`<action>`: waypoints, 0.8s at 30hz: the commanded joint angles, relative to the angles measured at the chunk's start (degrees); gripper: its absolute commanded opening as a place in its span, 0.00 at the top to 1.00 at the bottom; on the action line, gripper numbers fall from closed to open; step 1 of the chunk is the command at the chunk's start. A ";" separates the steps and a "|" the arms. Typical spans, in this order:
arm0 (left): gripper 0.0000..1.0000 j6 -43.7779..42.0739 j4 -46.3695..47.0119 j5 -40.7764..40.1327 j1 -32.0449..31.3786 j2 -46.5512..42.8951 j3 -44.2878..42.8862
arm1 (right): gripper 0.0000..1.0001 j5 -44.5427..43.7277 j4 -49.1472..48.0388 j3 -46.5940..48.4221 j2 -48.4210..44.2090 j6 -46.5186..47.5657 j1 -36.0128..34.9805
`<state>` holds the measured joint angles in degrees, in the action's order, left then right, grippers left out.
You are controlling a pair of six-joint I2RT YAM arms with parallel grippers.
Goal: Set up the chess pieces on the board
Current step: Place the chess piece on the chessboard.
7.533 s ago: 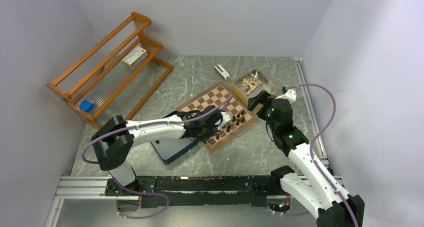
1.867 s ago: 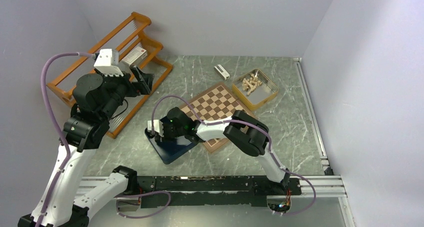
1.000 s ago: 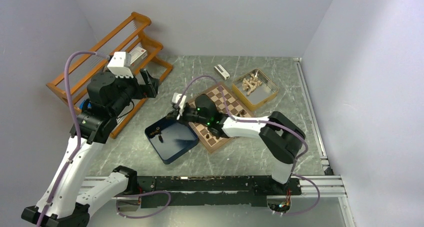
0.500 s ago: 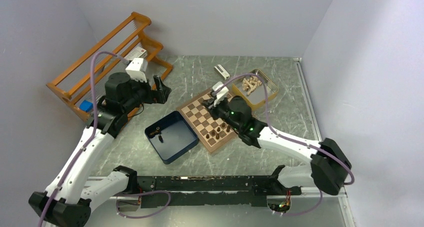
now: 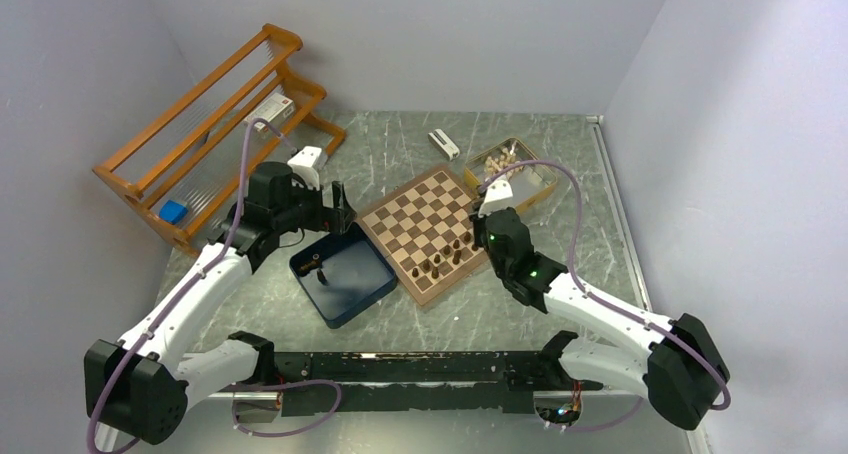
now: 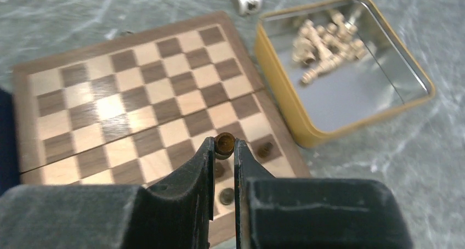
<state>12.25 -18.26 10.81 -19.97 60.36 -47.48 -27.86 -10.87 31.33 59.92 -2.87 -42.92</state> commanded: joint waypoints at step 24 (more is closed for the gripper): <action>0.00 -3.64 3.06 2.99 0.02 -1.29 1.78 | 0.99 -0.65 1.14 -5.43 4.67 -17.79 16.10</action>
<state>9.37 -16.99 12.34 -19.97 60.16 -45.89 -28.05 -12.08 22.61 62.52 -14.20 -27.90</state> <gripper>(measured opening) 0.995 0.148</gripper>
